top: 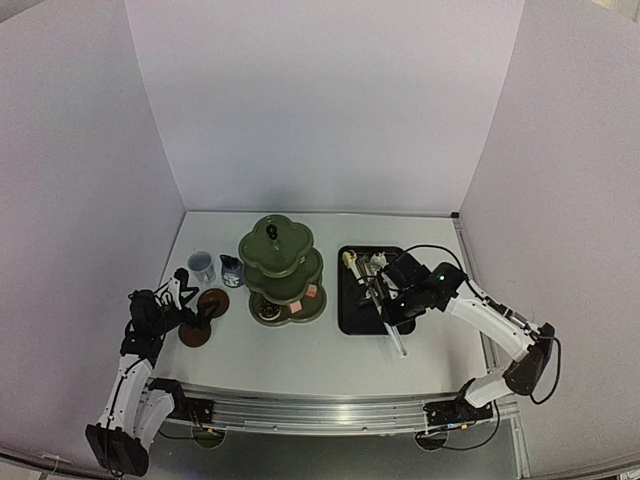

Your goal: Serve the afternoon tea

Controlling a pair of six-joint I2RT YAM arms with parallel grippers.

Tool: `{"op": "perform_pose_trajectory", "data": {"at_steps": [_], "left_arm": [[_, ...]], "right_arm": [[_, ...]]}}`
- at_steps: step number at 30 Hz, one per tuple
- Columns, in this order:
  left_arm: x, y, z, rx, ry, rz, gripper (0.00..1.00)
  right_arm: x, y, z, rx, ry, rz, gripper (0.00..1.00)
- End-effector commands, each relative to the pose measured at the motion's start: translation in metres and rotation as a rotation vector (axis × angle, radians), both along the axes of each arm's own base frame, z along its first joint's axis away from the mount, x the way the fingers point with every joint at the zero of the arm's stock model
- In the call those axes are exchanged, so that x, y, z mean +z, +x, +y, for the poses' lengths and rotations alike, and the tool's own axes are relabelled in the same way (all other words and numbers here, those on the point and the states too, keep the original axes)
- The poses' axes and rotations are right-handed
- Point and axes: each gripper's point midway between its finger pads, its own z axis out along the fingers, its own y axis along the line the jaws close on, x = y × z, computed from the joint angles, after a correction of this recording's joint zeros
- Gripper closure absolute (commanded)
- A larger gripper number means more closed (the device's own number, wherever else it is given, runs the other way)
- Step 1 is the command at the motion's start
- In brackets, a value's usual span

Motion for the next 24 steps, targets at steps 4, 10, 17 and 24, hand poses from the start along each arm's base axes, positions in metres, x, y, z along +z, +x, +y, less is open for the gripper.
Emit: {"op": "perform_pose_trajectory", "data": {"at_steps": [4, 10, 17, 24], "left_arm": [[0.010, 0.000, -0.001, -0.012, -0.012, -0.043, 0.00], [0.010, 0.000, -0.002, -0.018, -0.012, -0.045, 0.00], [0.024, -0.019, -0.016, -0.126, -0.035, -0.099, 0.03], [0.054, -0.062, -0.035, -0.311, 0.081, -0.346, 0.03]], "right_arm": [[0.030, -0.040, 0.034, 0.142, 0.075, -0.049, 1.00], [0.041, -0.059, 0.069, 0.262, 0.104, -0.057, 1.00], [0.043, -0.057, 0.107, 0.355, 0.076, -0.092, 1.00], [0.024, -0.032, 0.138, 0.388, -0.045, -0.084, 1.00]]}}
